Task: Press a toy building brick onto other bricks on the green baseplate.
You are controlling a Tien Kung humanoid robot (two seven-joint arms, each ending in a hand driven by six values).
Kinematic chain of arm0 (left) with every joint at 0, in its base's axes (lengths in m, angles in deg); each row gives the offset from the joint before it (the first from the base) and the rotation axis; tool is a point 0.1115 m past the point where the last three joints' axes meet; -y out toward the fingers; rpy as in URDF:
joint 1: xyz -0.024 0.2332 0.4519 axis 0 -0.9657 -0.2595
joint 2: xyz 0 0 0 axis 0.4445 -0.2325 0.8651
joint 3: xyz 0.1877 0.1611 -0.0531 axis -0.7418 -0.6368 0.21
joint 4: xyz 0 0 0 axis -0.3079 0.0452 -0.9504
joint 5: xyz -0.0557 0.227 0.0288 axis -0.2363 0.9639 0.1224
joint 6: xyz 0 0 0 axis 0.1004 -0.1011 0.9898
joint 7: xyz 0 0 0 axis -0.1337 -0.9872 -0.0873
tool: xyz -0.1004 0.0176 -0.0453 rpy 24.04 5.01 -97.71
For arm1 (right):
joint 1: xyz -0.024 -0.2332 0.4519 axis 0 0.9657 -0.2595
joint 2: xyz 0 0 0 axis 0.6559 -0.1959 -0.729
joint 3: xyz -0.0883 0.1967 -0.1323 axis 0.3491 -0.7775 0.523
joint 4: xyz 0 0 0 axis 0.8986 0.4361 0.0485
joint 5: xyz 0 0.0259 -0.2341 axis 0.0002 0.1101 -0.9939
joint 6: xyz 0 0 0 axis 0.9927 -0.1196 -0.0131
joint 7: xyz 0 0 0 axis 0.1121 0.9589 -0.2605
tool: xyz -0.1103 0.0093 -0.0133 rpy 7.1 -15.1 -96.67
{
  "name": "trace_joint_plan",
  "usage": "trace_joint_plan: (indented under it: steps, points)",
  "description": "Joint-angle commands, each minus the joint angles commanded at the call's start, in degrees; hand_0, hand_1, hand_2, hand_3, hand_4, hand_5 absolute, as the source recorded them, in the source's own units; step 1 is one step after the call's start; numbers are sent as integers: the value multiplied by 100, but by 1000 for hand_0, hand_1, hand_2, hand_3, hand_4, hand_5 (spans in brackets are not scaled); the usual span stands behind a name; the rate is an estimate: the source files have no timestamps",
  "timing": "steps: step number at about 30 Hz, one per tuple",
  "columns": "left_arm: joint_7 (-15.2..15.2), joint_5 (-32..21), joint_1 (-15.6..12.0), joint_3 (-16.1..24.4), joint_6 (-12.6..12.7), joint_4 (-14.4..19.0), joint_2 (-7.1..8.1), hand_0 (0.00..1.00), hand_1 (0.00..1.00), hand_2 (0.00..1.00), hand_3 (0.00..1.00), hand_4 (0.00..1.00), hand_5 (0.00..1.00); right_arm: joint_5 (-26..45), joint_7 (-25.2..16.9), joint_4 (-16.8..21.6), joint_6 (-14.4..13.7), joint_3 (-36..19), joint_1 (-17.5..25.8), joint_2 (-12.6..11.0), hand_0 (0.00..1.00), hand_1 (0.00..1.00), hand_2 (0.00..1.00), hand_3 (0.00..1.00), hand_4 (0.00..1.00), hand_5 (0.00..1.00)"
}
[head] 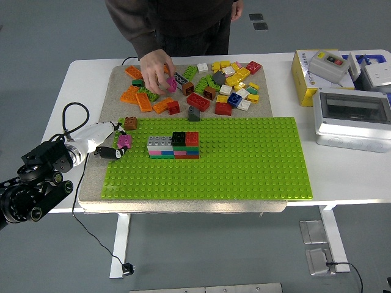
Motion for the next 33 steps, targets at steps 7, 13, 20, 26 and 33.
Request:
trace_joint_plan:
  steps: [7, 13, 20, 26, 33]
  points:
    - [-1, -12, 14, -26, -4, -18, 0, 998, 952, 960, 635, 429, 221, 15, -4, 0, -1, 12, -7, -1, 708, 697, 709, 707, 392, 809]
    - [29, 63, -4, 65, -29, 51, 24, 998, 952, 960, 620, 422, 217, 63, -17, 0, -2, 45, 2, -7, 710, 695, 710, 707, 392, 809]
    - [203, 197, -35, 359, -226, 342, 154, 998, 952, 957, 596, 416, 221, 110, -34, 0, -8, 56, 9, -23, 707, 697, 709, 707, 392, 810]
    - [485, 341, -341, 971, -465, 937, 410, 998, 951, 956, 578, 422, 222, 146, -56, 0, -12, 47, 28, -35, 707, 694, 708, 707, 394, 813]
    - [1108, 870, -987, 2039, -904, 1869, 507, 998, 950, 954, 572, 428, 220, 151, -78, 0, -13, 18, 67, -43, 707, 696, 708, 709, 395, 813]
